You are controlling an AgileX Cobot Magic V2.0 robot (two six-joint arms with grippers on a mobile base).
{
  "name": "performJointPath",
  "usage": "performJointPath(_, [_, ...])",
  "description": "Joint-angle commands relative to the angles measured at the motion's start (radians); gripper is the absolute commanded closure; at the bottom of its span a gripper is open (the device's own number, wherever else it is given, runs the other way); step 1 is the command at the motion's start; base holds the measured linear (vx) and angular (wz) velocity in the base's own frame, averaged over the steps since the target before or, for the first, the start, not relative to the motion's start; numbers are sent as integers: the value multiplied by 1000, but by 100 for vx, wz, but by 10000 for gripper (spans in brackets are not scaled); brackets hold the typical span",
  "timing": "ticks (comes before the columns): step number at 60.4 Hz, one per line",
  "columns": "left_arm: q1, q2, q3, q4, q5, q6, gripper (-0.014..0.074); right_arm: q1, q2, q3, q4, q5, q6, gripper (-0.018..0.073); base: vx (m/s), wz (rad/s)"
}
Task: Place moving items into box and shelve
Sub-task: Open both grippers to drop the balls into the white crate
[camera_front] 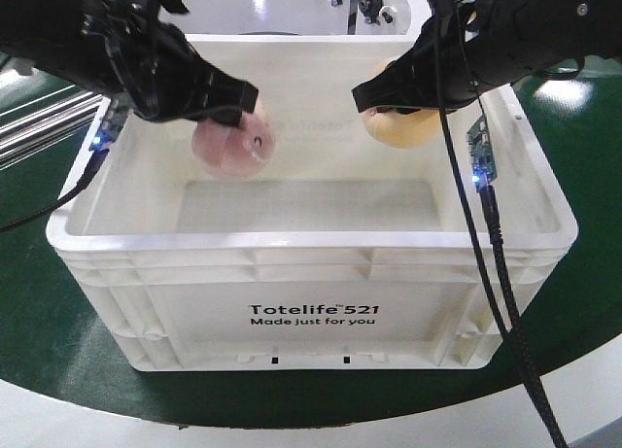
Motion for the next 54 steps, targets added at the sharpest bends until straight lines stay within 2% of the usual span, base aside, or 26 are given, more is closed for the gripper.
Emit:
performJointPath(1, [-4, -17, -32, -16, -38, 0, 349, 1, -28, -32, -16, -56, 5, 297, 0, 0])
performJointPath(10, [-4, -11, -32, -13, -92, 0, 123, 1, -28, -32, -18, -58, 5, 85, 0, 0])
performJointPath(14, [-4, -14, -32, -13, -121, 0, 50, 1, -29, -32, -24, -62, 5, -3, 0, 0])
performJointPath(20, [-4, -17, -33, -13, -136, 0, -20, 1, -29, -32, -24, -65, 5, -84, 0, 0])
performJointPath(25, [-4, -22, -33, -6, -139, 0, -32, 1, -36, -33, -29, -65, 4, -110, 0, 0])
performJointPath(34, [-4, -55, -33, 37, -175, -31, -13, 1, -77, -58, -68, -62, 15, -94, 0, 0])
performJointPath(46, [-4, -141, -33, 206, -215, -138, 32, -4, -143, -152, -203, 11, 63, -66, 0, 0])
performJointPath(54, [3, -201, -33, 347, -180, -249, 45, -45, -175, -172, -229, 59, 66, -63, 0, 0])
